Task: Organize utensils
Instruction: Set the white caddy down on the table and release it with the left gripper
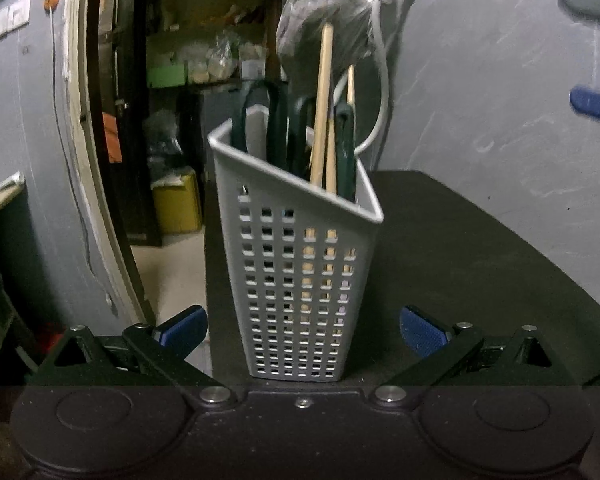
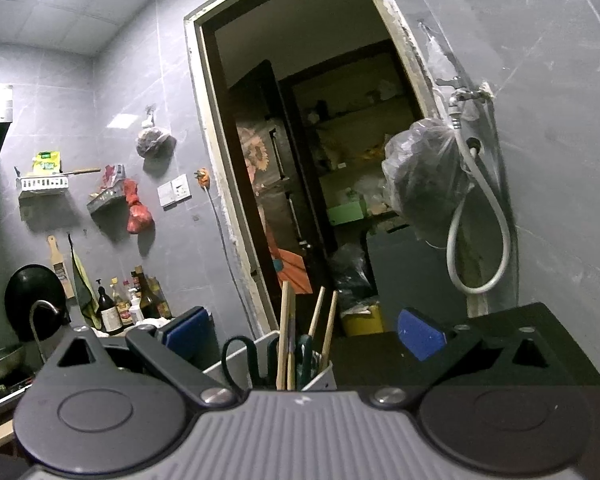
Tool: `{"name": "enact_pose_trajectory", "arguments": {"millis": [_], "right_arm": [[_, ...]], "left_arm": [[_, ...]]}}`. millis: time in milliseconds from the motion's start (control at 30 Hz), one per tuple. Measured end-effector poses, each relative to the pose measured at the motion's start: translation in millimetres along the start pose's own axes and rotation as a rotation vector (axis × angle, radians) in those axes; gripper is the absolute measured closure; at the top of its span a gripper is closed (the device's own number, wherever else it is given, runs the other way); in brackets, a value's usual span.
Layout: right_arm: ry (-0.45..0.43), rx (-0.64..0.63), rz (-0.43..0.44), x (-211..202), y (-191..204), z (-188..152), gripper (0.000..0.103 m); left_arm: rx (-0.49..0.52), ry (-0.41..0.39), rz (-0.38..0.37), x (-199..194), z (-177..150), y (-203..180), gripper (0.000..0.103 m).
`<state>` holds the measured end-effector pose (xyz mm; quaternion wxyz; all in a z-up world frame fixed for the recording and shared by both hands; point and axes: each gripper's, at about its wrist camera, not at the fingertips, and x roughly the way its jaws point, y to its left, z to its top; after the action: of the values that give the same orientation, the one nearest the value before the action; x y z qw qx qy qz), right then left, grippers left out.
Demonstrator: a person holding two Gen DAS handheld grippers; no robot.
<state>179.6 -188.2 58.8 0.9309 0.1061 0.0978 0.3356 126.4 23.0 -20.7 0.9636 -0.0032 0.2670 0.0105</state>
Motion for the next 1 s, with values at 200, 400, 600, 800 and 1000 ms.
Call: {"name": "enact_pose_trajectory", "arguments": {"millis": [200, 400, 600, 800, 1000], "right_arm": [[0.031, 0.026, -0.077, -16.6, 7.0, -9.0, 0.0], [0.06, 0.037, -0.167, -30.9, 26.2, -17.6, 0.0], [0.067, 0.035, -0.254, -46.6, 61.9, -24.5, 0.0], [0.089, 0.023, -0.362, -66.6, 97.0, -34.7, 0.0], [0.138, -0.015, -0.437, -85.9, 130.1, -49.8, 0.0]], "left_arm": [[-0.01, -0.039, -0.023, -28.1, 3.8, 8.4, 0.001], [-0.02, -0.071, -0.054, -54.6, 4.4, 23.0, 0.001], [-0.009, -0.085, -0.047, -91.6, 7.7, 37.0, 0.001], [-0.022, -0.093, -0.069, -129.5, -2.4, 49.4, 0.001], [-0.019, -0.087, -0.046, -160.6, -19.3, 60.5, 0.001]]}}
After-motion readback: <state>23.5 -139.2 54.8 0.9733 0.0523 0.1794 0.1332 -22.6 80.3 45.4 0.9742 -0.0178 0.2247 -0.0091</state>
